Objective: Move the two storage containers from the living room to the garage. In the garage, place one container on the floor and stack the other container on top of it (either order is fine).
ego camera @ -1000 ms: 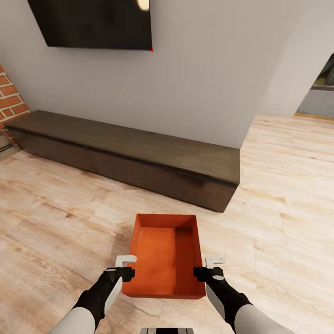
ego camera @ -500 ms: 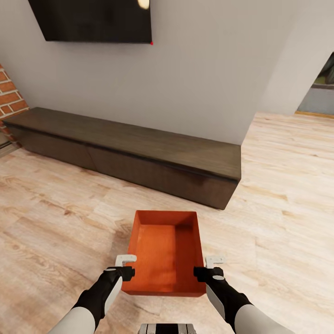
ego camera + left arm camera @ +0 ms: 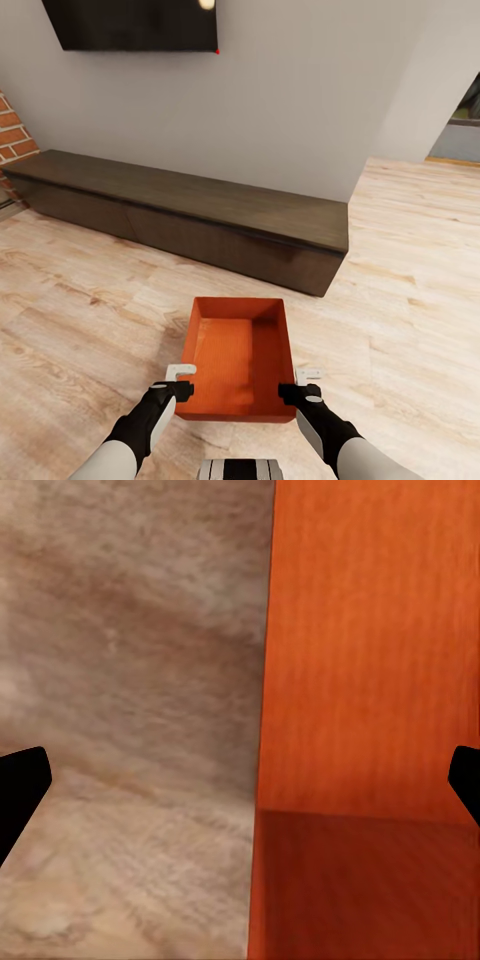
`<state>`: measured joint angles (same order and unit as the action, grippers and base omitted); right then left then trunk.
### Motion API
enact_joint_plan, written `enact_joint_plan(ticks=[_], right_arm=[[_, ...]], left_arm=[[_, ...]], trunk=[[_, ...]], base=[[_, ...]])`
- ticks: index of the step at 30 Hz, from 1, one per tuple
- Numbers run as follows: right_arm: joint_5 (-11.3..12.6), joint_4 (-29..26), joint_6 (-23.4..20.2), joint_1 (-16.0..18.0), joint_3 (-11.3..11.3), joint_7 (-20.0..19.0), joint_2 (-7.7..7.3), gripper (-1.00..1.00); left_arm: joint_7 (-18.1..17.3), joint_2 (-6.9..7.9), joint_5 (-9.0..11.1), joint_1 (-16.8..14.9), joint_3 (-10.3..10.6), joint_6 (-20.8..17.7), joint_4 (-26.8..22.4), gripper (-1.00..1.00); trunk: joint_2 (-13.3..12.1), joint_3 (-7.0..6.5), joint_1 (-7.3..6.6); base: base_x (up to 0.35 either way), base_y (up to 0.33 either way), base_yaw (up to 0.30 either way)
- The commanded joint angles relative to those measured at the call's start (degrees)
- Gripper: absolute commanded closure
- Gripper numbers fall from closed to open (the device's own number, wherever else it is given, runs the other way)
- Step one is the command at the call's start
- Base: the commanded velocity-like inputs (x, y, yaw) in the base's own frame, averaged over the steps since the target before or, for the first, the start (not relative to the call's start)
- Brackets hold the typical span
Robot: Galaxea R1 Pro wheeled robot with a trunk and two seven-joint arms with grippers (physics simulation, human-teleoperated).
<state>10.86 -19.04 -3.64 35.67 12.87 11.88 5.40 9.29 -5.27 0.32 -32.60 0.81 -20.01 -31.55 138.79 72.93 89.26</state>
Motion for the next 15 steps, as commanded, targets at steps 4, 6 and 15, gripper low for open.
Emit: enact_joint_plan(ticks=[4,6,15], right_arm=[[0.5,-0.1,-0.3,0.0,0.5,0.4,-0.04,-1.0],[0.5,-0.1,-0.4,0.0,0.5,0.4,-0.04,-1.0],[0.5,-0.1,-0.3,0.0,0.5,0.4,-0.14,-1.0]], left_arm=[[0.3,0.0,0.0,0.0,0.1,-0.3,-0.2,-1.0],[0.3,-0.01,0.1,0.0,0.1,-0.3,-0.2,-1.0],[0.3,0.0,0.1,0.0,0.1,-0.2,-0.3,-1.0]], trunk=[[1.6,0.76,0.87],[2.4,1.12,1.31],[3.6,1.66,1.97]], base=[[0.0,0.0,0.0],[0.0,0.0,0.0],[0.0,0.0,0.0]])
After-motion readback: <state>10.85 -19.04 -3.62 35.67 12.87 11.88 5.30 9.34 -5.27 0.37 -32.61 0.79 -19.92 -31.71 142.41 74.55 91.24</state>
